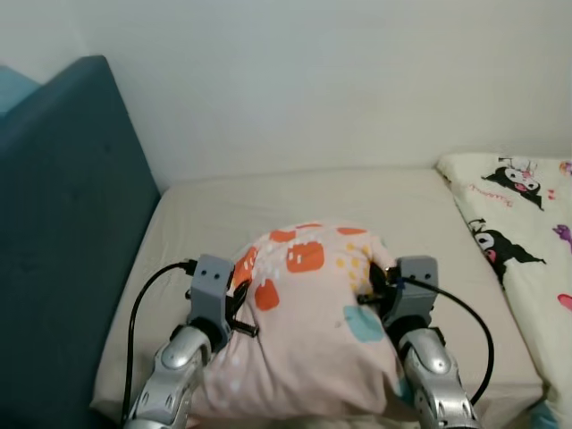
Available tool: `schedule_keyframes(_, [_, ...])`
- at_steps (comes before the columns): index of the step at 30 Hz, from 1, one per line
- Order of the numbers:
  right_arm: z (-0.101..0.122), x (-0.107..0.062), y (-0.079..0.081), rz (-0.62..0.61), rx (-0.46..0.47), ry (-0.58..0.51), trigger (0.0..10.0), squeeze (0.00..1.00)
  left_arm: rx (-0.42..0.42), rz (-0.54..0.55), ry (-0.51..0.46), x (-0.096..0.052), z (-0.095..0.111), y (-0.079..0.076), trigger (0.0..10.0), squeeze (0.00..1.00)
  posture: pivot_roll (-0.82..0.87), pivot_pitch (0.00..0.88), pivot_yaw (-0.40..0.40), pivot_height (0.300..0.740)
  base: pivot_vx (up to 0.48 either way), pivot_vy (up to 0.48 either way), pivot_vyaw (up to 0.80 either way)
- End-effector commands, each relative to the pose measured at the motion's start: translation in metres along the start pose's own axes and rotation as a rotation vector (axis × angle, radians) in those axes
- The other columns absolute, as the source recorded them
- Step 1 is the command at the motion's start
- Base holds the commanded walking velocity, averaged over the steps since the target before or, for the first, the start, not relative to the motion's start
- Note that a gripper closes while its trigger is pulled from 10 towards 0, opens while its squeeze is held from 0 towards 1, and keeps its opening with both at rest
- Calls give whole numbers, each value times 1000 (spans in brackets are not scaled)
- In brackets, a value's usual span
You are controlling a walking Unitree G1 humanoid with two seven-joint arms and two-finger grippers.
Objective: Clean up the room
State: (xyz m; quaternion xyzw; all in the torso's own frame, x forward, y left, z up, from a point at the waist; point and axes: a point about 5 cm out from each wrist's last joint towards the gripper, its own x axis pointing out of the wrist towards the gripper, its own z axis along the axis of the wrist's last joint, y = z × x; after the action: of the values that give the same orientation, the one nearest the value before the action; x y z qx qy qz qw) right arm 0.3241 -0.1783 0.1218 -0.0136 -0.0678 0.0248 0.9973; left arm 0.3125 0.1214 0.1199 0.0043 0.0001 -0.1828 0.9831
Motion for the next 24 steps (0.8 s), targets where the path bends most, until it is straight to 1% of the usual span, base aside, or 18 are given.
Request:
schedule_keyframes(1, [8, 1, -1, -11, 5, -55, 10000, 0, 7, 1, -25, -1, 5, 2, 10000, 0, 51, 130, 32, 740, 0, 480, 0])
schedule_keyframes(4, [8, 0, -1, -12, 6, -56, 10000, 0, 5, -1, -26, -1, 5, 2, 10000, 0, 52, 129, 32, 740, 0, 480, 0])
schedule_keyframes(6, [7, 0, -1, -12, 6, -56, 10000, 0, 15, -8, -24, -1, 6, 1, 10000, 0, 53, 128, 33, 740, 0, 0, 0])
schedule_keyframes(11, [7, 1, -1, -14, 7, -56, 10000, 0, 46, -18, -23, -1, 7, -3, 10000, 0, 55, 127, 33, 740, 0, -453, 0])
schedule_keyframes(18, [7, 0, -1, -15, 6, -55, 10000, 0, 49, -26, -24, -2, 7, -5, 10000, 0, 57, 124, 36, 740, 0, -480, 0])
schedule_keyframes(19, [7, 0, -2, -15, 7, -55, 10000, 0, 52, -29, -24, -2, 7, -5, 10000, 0, 57, 124, 36, 740, 0, -281, 0])
schedule_keyframes(22, [6, 0, -2, -16, 8, -55, 10000, 0, 26, -37, -30, -1, 7, -7, 10000, 0, 58, 124, 37, 740, 0, 0, 0])
schedule_keyframes(24, [6, 0, -2, -17, 8, -55, 10000, 0, 29, -44, -29, -1, 7, -8, 10000, 0, 60, 126, 38, 740, 0, 0, 0])
